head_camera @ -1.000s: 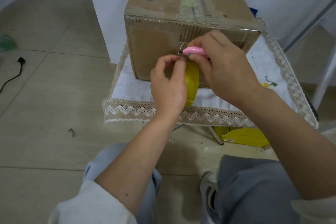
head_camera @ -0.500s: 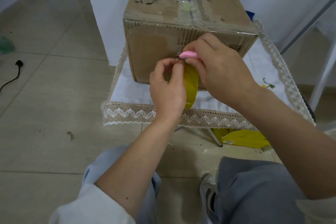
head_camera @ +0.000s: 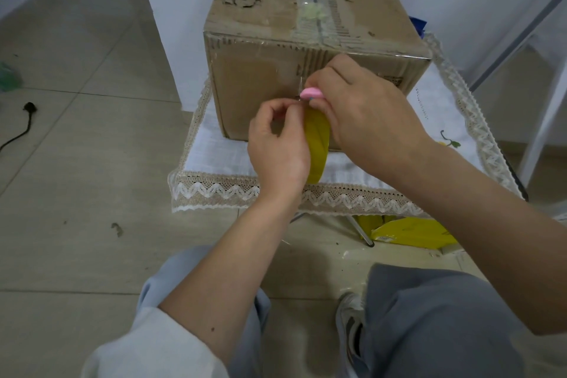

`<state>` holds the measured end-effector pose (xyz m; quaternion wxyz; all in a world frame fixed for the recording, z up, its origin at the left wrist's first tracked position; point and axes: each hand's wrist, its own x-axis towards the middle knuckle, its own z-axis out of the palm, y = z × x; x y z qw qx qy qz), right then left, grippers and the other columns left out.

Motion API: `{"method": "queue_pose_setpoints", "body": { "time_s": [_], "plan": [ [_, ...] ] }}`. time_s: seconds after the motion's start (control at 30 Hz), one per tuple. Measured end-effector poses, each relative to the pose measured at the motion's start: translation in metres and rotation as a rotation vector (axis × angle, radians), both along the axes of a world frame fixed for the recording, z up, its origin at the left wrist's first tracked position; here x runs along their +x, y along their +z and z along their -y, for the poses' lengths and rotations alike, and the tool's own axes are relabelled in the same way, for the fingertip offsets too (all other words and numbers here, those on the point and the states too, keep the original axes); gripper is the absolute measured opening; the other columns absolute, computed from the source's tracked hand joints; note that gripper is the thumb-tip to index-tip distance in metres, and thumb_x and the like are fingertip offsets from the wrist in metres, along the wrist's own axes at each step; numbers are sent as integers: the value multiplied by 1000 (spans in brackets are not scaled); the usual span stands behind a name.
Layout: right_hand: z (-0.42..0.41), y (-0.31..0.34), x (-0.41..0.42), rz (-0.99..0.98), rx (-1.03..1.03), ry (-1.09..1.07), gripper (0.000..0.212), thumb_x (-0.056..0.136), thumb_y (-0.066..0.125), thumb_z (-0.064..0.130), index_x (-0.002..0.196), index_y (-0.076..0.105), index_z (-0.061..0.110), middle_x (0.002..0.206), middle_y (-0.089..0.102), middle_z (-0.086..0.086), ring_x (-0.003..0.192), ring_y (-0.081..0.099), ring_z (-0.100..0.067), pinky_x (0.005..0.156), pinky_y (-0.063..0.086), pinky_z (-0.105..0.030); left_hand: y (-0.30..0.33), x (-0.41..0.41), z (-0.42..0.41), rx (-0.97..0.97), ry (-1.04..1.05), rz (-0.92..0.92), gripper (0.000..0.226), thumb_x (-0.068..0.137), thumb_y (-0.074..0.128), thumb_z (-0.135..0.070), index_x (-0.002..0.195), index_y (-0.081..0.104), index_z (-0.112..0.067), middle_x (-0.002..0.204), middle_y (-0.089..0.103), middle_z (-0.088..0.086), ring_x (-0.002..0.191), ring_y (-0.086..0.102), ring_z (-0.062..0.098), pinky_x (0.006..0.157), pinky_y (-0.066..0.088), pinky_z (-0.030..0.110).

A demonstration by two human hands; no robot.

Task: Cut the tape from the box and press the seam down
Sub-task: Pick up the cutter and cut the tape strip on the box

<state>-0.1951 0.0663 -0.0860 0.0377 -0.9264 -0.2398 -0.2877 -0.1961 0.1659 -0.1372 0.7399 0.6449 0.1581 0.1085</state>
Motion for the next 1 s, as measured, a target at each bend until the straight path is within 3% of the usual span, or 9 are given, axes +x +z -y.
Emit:
{"method": "queue_pose_setpoints", "body": {
  "time_s": [0.23, 0.73, 1.0],
  "plan": [
    [6, -1, -2, 2, -12, -10, 16, 97, 55, 14, 98, 65, 2, 95, 62, -16, 73, 61, -32, 54, 43, -29, 1, 1, 0, -18, 17, 2, 8, 83, 64, -30, 78, 70, -28, 100, 70, 5, 95, 65, 19, 94, 52, 49],
    [7, -6, 1, 3, 47, 44, 16, 98, 56, 14, 104, 65, 3, 98, 62, -16, 78, 62, -30, 57, 53, -38, -1, 1, 0, -48, 21, 6, 13, 88, 62, -20, 79, 70, -25, 94, 71, 1, 87, 61, 11, 91, 52, 39],
    [15, -4, -3, -21, 2, 20, 17, 99, 54, 15, 106, 64, 3, 101, 61, -15, 80, 60, -31, 57, 53, -42, 3, 1, -3, -73, -53, 38, 12, 84, 67, -21, 73, 64, -25, 75, 62, -12, 75, 56, 7, 80, 48, 32]
  ]
}}
